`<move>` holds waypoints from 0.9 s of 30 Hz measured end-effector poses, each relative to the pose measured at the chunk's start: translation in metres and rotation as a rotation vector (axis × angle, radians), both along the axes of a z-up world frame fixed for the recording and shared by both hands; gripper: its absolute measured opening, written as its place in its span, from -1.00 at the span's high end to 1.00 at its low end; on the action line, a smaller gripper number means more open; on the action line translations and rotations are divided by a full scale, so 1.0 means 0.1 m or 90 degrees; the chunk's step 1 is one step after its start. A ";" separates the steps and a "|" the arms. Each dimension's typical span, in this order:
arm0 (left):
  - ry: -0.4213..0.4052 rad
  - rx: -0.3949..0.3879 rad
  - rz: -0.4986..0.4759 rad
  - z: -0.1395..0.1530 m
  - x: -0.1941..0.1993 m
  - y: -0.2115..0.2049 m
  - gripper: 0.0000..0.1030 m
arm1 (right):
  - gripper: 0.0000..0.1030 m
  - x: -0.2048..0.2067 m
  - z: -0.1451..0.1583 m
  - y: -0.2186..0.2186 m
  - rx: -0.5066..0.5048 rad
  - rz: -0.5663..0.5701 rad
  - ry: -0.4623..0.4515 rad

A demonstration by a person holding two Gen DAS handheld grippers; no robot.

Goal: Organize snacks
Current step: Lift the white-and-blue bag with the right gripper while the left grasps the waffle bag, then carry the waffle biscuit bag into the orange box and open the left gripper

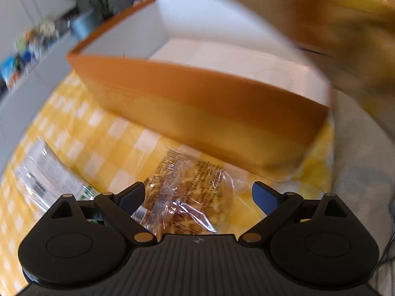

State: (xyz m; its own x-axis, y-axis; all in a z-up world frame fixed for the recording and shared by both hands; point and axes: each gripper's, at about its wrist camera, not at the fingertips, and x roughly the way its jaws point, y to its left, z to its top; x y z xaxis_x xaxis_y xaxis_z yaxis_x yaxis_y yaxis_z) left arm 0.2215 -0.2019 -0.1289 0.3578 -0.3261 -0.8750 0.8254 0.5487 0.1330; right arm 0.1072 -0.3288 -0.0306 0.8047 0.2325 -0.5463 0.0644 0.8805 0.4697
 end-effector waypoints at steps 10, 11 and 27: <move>0.079 -0.031 0.064 -0.28 0.39 0.16 -1.00 | -0.34 0.04 -0.04 -0.04 0.008 0.004 0.010; 0.080 -0.036 0.074 -0.26 0.36 0.19 -1.00 | -0.34 0.05 -0.04 -0.05 0.008 0.001 0.010; 0.041 -0.195 0.211 0.33 -0.40 0.99 -0.75 | -0.34 -0.02 0.00 -0.08 0.007 -0.011 -0.006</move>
State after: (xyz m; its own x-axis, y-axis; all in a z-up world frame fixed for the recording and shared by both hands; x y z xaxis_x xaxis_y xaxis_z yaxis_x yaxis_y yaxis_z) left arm 0.1810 -0.1029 -0.0960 0.4346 -0.4498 -0.7802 0.5997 0.7909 -0.1219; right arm 0.1054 -0.3365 -0.0302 0.8137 0.2241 -0.5364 0.0755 0.8742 0.4797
